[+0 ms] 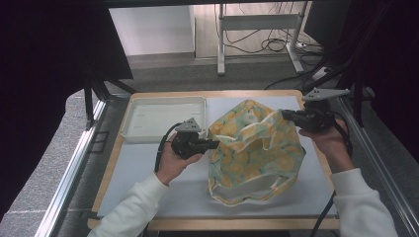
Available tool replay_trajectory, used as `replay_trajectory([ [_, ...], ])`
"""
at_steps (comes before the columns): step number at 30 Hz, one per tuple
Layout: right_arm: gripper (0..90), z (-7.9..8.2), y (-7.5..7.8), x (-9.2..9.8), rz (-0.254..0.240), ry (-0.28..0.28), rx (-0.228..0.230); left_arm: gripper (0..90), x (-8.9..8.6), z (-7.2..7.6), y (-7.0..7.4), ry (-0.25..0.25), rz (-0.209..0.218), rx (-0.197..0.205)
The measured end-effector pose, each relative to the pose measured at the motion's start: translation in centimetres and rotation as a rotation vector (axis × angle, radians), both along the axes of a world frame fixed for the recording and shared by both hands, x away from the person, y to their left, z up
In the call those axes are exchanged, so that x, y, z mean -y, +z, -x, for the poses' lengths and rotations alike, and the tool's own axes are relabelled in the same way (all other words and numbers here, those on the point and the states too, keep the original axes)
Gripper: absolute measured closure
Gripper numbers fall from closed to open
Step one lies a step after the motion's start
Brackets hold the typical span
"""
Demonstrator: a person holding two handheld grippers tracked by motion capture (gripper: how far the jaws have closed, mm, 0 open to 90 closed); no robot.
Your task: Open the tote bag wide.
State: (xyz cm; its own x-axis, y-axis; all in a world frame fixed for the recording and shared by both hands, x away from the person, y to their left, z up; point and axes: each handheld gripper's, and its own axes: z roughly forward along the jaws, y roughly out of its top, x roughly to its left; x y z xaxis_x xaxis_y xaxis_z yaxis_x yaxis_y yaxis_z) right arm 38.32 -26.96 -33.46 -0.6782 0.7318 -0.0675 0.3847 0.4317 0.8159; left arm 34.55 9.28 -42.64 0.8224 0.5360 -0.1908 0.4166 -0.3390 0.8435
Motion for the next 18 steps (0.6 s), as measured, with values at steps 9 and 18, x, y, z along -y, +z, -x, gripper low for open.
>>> replay_trajectory([
  [9,88.8,-2.4,0.8,-0.4,0.023,-0.019,-0.034,89.5,0.2,-1.3,0.7,0.012,-0.033,-0.003],
  [18,88.8,-4.2,2.3,-0.7,0.024,-0.054,-0.018,89.6,0.5,-2.4,1.9,0.022,-0.037,0.008],
])
